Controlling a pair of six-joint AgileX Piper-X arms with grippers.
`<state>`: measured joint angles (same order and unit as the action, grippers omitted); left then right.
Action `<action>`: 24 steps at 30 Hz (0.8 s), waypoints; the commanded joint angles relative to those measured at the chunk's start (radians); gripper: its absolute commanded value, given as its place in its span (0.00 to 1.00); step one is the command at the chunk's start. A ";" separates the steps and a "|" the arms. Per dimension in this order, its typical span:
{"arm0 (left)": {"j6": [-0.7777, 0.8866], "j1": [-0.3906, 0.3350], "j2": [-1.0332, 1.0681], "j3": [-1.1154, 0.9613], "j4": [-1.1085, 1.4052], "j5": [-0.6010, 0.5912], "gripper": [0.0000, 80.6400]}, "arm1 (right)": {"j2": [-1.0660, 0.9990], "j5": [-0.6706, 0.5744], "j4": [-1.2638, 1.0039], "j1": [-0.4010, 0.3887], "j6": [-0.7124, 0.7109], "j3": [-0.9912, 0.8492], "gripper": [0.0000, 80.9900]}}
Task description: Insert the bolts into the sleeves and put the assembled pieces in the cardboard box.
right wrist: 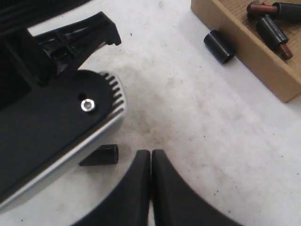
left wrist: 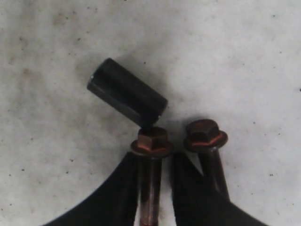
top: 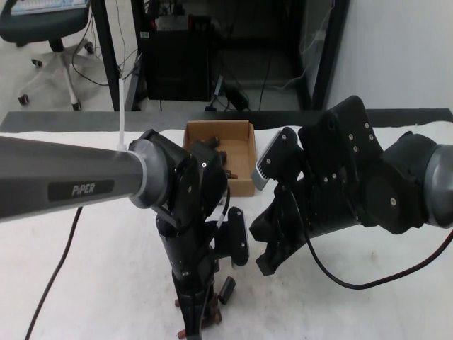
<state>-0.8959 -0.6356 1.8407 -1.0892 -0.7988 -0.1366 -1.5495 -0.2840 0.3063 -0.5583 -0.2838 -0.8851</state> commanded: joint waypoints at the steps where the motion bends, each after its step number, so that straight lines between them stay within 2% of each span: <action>1: -0.001 -0.004 0.038 0.007 0.071 0.024 0.29 | 0.006 -0.002 0.003 0.000 -0.004 -0.006 0.01; 4: -0.001 -0.004 0.038 0.007 0.071 0.024 0.29 | 0.006 -0.002 0.003 0.000 -0.004 -0.006 0.01; 5: -0.001 -0.004 0.038 0.007 0.071 0.024 0.26 | 0.006 -0.002 0.003 0.000 -0.004 -0.006 0.01; 6: -0.001 -0.004 0.038 0.007 0.071 0.024 0.22 | 0.006 -0.002 0.003 0.000 -0.004 -0.006 0.01; 8: -0.001 -0.004 0.038 0.007 0.071 0.024 0.03 | 0.006 -0.002 0.003 0.000 -0.004 -0.006 0.01; 9: -0.004 -0.004 0.038 0.007 0.075 0.024 0.00 | 0.006 0.000 0.003 0.000 -0.004 -0.006 0.01; 11: -0.004 -0.004 0.038 0.007 0.101 0.044 0.00 | 0.006 0.002 0.003 0.002 -0.004 -0.006 0.01; 12: 0.003 -0.004 0.038 0.007 0.122 0.098 0.00 | 0.006 0.007 0.003 0.003 -0.004 -0.006 0.01; 17: 0.123 0.000 0.019 0.007 0.268 0.481 0.00 | 0.006 0.147 0.003 0.002 -0.009 -0.006 0.01; 21: 0.257 0.015 -0.040 0.007 0.379 0.516 0.00 | 0.006 0.151 -0.008 0.029 -0.008 -0.006 0.01; 24: 0.319 0.024 -0.107 0.007 0.448 0.430 0.00 | 0.006 0.151 -0.015 0.060 -0.008 -0.006 0.01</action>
<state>-0.5961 -0.6125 1.7482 -1.0779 -0.3766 0.2687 -1.5495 -0.1412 0.3033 -0.5379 -0.2838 -0.8851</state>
